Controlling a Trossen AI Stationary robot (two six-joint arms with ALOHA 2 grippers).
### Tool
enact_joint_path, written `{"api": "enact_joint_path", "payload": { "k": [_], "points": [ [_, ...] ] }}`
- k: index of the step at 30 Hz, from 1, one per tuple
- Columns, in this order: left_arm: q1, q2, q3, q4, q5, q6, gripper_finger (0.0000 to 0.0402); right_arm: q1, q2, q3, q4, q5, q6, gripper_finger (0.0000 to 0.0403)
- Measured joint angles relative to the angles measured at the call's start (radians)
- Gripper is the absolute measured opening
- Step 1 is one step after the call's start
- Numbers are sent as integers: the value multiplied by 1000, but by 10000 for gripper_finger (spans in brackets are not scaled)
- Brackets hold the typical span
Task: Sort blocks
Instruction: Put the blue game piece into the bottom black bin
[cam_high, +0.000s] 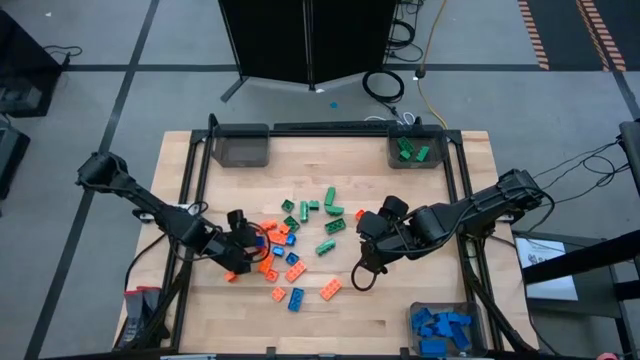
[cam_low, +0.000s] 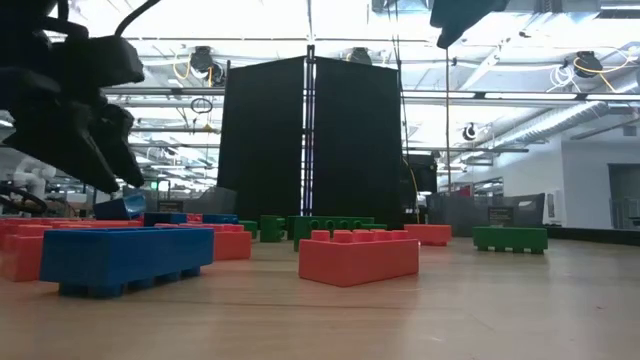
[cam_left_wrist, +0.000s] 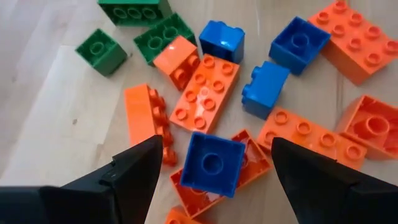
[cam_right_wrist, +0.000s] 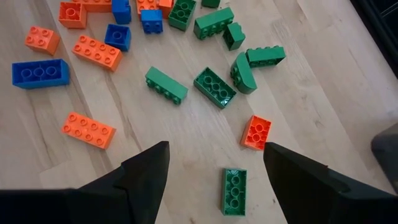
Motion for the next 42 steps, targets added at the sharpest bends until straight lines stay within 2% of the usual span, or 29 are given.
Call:
{"api": "enact_joint_path", "payload": {
  "k": [11, 23, 31, 36, 42],
  "points": [
    [1, 9, -11, 3, -2, 72, 303, 0, 0, 0, 0, 0, 1, 256],
    [2, 133, -10, 62, 36, 85, 303, 0, 0, 0, 0, -1, 4, 256],
    [2, 102, -6, 39, 42, 32, 274, 0, 0, 0, 0, -2, 3, 256],
    [2, 48, 43, -96, 43, -90, 272, 0, 0, 0, 0, -2, 0, 256],
    [-2, -16, 58, -152, 142, -444, 272, 0, 0, 0, -13, -2, -4, 256]
  ]
}}
